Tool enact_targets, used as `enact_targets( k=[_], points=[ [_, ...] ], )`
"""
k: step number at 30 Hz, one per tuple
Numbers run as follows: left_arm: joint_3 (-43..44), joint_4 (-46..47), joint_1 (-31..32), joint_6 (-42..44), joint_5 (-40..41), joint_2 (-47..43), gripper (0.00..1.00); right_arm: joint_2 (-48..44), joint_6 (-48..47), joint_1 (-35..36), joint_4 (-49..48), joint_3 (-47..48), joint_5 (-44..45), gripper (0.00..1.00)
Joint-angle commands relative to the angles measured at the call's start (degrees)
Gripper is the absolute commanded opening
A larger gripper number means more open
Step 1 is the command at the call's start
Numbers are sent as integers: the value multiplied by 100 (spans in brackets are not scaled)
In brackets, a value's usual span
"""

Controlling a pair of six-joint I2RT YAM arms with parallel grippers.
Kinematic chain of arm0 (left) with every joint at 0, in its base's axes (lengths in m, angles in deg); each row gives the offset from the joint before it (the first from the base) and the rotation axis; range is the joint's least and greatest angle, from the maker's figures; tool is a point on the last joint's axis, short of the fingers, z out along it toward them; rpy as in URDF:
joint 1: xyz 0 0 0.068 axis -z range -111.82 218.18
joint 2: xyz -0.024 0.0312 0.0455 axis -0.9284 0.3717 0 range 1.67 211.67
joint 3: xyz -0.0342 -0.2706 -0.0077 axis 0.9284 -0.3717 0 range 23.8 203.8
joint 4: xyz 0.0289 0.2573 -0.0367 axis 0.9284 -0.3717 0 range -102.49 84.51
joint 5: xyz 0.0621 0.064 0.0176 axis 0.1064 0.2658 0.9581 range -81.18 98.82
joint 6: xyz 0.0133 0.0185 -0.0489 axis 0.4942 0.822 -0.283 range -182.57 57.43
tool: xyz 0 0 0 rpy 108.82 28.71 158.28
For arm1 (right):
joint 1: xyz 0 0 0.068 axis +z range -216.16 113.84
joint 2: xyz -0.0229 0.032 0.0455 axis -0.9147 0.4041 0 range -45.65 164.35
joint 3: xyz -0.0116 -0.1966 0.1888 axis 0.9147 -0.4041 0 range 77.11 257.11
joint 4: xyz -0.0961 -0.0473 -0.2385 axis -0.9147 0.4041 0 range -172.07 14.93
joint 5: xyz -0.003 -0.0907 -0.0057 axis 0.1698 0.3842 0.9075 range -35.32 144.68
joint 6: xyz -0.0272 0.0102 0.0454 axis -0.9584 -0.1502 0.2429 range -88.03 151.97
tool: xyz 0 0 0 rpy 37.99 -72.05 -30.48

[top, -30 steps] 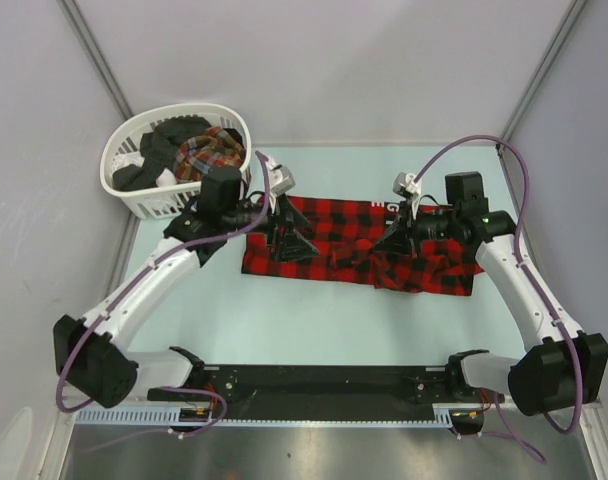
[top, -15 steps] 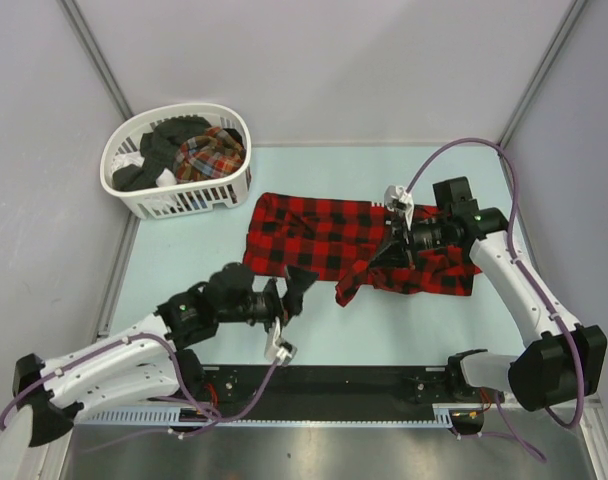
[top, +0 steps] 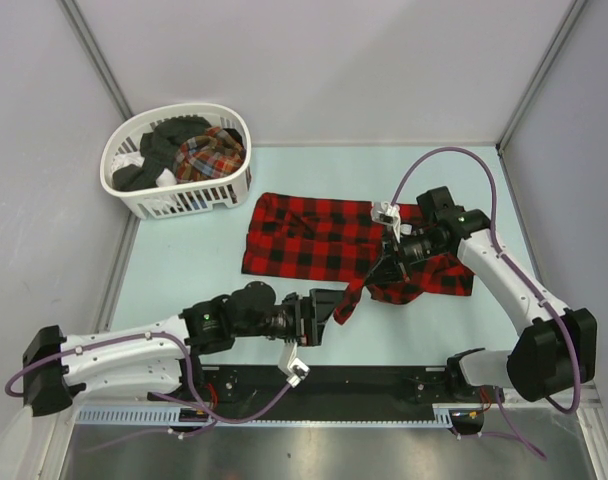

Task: Fold and stack the long sleeve shirts
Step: Fold the shirt

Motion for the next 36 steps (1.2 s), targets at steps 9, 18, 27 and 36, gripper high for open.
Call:
enact_targets(
  k=[9,18,27,36],
  points=[
    [207,-225,281,1108,-144,577,88,201,-78,83,61,199,-211,0],
    [672,-137,369,-164,-205,815,11,219,-25,206,61,234,44,5],
    [2743,-1408,238,-4811,-231,1613,0,-299,124,-987,-124,612,492,99],
    [3878,-1287,-639,-9373,-299,2150,0,-1476,89,-2535,-159,446,238,100]
  ],
)
